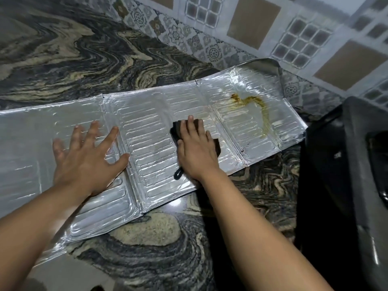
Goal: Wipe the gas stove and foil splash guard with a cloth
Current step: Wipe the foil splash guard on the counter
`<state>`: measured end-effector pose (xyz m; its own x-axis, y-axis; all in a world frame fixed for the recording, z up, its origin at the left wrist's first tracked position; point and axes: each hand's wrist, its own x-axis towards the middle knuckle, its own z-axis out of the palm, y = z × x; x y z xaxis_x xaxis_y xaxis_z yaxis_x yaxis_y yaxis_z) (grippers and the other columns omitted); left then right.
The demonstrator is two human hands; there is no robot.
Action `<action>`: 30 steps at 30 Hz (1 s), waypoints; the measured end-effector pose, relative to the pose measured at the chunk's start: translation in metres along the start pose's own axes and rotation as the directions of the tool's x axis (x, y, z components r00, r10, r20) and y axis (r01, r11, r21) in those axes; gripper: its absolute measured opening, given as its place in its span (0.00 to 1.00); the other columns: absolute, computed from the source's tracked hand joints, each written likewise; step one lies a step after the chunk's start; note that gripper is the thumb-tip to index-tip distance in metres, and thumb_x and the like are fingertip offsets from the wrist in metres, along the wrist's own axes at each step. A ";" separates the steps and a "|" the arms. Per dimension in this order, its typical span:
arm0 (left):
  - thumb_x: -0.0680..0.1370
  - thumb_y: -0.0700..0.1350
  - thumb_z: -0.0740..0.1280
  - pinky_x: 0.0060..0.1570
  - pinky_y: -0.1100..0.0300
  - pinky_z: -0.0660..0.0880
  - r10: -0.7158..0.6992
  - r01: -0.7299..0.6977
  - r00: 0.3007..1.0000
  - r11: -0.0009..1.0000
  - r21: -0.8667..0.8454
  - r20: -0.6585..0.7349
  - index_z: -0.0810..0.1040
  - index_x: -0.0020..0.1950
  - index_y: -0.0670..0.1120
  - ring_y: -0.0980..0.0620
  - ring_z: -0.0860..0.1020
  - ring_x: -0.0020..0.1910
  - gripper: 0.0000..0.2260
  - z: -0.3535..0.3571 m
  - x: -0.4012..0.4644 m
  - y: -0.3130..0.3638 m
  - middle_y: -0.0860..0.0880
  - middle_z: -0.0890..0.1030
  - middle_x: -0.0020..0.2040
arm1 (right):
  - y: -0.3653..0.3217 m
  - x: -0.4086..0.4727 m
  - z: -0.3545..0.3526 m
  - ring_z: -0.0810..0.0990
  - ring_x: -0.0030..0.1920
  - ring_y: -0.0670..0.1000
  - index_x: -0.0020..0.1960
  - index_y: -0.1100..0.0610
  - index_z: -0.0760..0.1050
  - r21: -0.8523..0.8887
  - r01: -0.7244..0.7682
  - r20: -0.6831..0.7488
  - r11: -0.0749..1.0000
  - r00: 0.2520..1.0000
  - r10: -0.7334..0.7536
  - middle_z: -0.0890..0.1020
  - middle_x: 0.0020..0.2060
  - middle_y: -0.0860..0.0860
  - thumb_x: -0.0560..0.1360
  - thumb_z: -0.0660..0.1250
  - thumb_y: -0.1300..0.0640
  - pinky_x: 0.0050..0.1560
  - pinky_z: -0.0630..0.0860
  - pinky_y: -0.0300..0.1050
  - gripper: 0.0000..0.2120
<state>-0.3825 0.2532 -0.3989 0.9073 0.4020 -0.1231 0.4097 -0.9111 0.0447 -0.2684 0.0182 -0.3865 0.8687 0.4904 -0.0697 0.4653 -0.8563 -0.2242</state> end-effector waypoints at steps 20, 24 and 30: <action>0.71 0.78 0.40 0.72 0.36 0.50 0.034 -0.035 0.998 0.999 -0.007 -0.058 0.43 0.78 0.70 0.44 0.47 0.81 0.36 0.004 0.002 -0.010 0.53 0.48 0.83 | 0.145 -0.005 -0.039 0.42 0.79 0.56 0.80 0.51 0.43 -0.107 -0.329 -0.035 0.938 0.944 0.327 0.45 0.80 0.51 0.83 0.44 0.49 0.77 0.46 0.58 0.27; 0.71 0.78 0.41 0.71 0.34 0.53 0.045 -0.047 0.995 0.999 -0.017 -0.092 0.40 0.76 0.72 0.44 0.48 0.80 0.34 0.012 0.005 -0.012 0.52 0.50 0.82 | 0.177 0.010 -0.047 0.44 0.79 0.58 0.80 0.51 0.43 -0.099 -0.448 -0.082 0.889 0.894 0.441 0.45 0.80 0.51 0.83 0.45 0.49 0.77 0.48 0.59 0.27; 0.72 0.77 0.44 0.72 0.32 0.57 0.082 -0.084 0.993 0.996 -0.017 -0.085 0.42 0.76 0.73 0.39 0.54 0.78 0.33 0.024 0.017 -0.020 0.47 0.56 0.81 | 0.195 0.037 -0.049 0.45 0.79 0.60 0.80 0.53 0.46 -0.013 -0.612 -0.189 0.790 0.778 0.599 0.48 0.80 0.54 0.82 0.45 0.50 0.77 0.47 0.59 0.27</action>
<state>-0.3775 0.2756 -0.4256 0.9426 0.3321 -0.0339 0.3337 -0.9400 0.0713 -0.1375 -0.1385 -0.3855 0.9867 -0.1626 -0.0045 -0.1619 -0.9792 -0.1222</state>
